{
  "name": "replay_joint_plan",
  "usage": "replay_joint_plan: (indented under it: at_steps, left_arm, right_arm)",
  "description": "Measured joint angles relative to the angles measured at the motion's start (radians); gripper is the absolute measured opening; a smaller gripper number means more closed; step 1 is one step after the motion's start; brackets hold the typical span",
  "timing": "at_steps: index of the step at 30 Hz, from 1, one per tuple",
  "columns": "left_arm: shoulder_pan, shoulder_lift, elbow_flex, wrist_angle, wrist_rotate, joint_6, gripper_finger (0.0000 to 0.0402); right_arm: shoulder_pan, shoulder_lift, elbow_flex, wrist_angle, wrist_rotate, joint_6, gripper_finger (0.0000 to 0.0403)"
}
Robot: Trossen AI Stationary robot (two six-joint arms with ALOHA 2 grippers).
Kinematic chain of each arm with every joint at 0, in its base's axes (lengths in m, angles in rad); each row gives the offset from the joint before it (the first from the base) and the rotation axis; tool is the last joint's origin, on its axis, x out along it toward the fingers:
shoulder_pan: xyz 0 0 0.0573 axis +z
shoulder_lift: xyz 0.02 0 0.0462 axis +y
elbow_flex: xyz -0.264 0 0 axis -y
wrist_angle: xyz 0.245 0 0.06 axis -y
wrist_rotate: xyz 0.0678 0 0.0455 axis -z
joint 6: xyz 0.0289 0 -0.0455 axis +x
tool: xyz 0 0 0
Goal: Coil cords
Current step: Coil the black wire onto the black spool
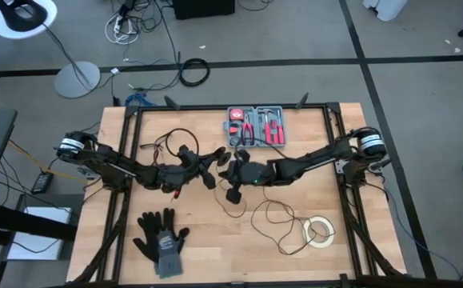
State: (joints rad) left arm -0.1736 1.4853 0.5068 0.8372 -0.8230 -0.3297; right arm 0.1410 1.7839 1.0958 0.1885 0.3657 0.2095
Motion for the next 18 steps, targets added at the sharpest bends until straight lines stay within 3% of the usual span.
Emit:
replay_joint_plan:
  at_steps: [11,18]
  left_arm:
    - [-0.038,-0.001,-0.005,0.075,-0.002,-0.019,0.0000]
    - [-0.052,-0.002,-0.111,0.248,-0.003,-0.051,0.0000]
  right_arm:
    - [-0.020,0.061,0.000,-0.162,0.094,0.085,0.0023]
    - [-0.003,0.044,-0.018,-0.181,0.101,0.082,0.0038]
